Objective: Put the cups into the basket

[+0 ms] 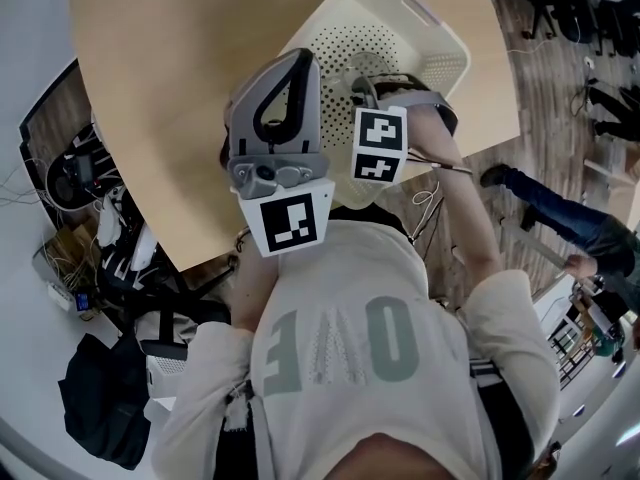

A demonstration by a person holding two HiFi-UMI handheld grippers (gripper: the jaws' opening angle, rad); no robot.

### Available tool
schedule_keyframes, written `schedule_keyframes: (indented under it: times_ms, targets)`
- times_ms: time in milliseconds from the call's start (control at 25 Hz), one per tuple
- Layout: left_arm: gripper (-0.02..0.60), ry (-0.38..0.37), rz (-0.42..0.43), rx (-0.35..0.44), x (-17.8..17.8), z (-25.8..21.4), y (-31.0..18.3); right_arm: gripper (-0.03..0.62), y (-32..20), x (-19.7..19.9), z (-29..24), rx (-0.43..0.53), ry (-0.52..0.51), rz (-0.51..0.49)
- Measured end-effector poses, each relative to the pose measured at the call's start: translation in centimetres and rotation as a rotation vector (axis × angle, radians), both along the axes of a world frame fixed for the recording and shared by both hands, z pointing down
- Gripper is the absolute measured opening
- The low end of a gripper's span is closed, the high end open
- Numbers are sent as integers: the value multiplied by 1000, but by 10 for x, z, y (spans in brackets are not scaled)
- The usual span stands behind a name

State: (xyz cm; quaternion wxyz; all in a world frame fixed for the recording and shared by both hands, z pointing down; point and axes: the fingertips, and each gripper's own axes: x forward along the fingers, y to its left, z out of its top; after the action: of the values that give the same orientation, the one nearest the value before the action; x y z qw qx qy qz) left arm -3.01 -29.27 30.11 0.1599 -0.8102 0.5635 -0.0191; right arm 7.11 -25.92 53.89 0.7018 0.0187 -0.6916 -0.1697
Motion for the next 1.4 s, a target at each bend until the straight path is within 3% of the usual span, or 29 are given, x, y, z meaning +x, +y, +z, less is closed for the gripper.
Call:
schedule_keyframes:
  times_ms: [200, 520, 800, 920, 1080, 1400]
  targets:
    - [5, -9, 9, 0, 2, -1, 2, 51, -1, 0, -3, 38, -8, 6]
    - [5, -12, 24, 20, 6, -9, 9, 52, 1, -2, -19, 133, -106, 64]
    - [5, -19, 50, 34, 15, -16, 17, 60, 3, -8, -47, 194, -218, 110]
    - [5, -22, 56, 44, 17, -21, 21, 39, -1, -15, -74, 266, -294, 120]
    - [5, -21, 61, 60, 20, -29, 28, 3, -9, -26, -133, 374, -496, 173]
    - [5, -15, 62, 74, 25, -43, 43, -2, 1, -32, -268, 491, -1071, 319]
